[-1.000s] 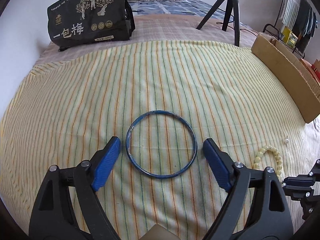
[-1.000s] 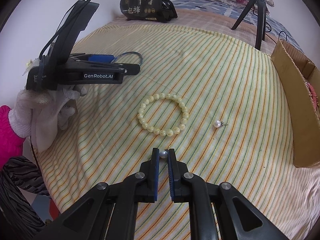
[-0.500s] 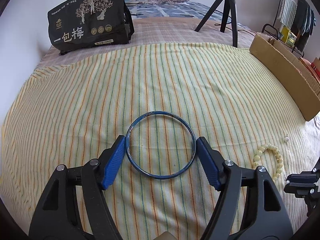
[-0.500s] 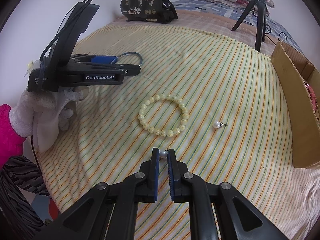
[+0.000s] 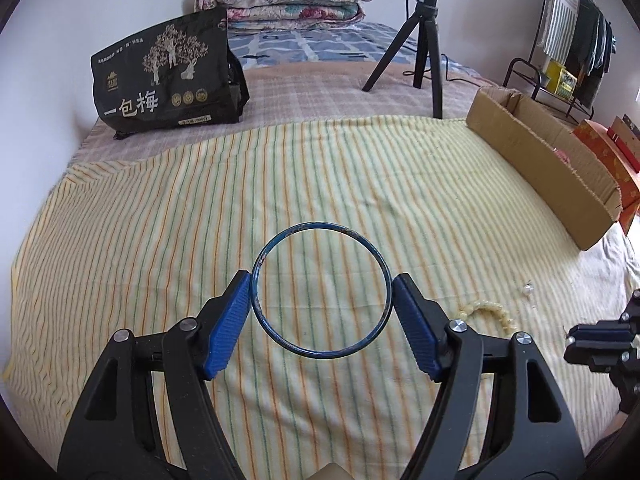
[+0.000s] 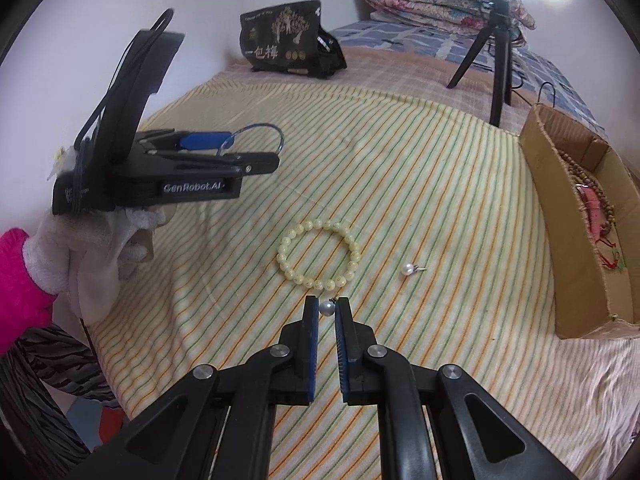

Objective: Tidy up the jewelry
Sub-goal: 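Carry the bangle with the left tool while the right tool carries the earring over the box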

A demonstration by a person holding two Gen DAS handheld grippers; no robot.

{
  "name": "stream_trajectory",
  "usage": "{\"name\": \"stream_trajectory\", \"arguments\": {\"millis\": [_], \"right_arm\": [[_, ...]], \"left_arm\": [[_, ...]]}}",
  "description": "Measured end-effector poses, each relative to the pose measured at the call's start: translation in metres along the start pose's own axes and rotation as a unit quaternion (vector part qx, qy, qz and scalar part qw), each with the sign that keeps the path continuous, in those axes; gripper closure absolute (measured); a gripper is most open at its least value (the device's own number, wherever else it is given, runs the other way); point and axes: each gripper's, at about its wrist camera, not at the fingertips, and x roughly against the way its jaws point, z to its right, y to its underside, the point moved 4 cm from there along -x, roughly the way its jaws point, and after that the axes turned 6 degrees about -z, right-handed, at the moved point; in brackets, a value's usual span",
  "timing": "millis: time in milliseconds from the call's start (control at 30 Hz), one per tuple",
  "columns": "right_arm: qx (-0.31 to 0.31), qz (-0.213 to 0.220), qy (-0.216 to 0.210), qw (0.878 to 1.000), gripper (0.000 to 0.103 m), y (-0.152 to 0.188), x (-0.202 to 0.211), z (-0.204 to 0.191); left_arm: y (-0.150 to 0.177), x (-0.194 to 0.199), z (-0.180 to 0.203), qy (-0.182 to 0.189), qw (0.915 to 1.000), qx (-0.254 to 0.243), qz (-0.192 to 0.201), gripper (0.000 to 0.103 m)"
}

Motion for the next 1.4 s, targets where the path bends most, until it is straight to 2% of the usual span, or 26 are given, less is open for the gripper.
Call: {"name": "stream_trajectory", "arguments": {"millis": [333,667,1100,1400], "right_arm": [[-0.032,0.051,0.033,0.998,0.097,-0.01,0.047,0.034],[-0.092,0.079,0.085,0.989,0.097,-0.008,0.085,0.1],[-0.155,0.09,0.108,0.978,0.097,-0.005,0.101,0.162],[-0.175,0.088,0.126,0.972,0.097,-0.003,0.101,0.19]], "left_arm": [[-0.027,0.025,0.041,0.039,0.9988,-0.013,0.026,0.03],[-0.065,0.029,0.091,0.065,0.9961,-0.042,0.042,0.03],[-0.121,0.016,0.163,0.089,0.9914,-0.077,0.057,0.03],[-0.145,0.001,0.203,0.091,0.9891,-0.099,0.06,0.03]]}}
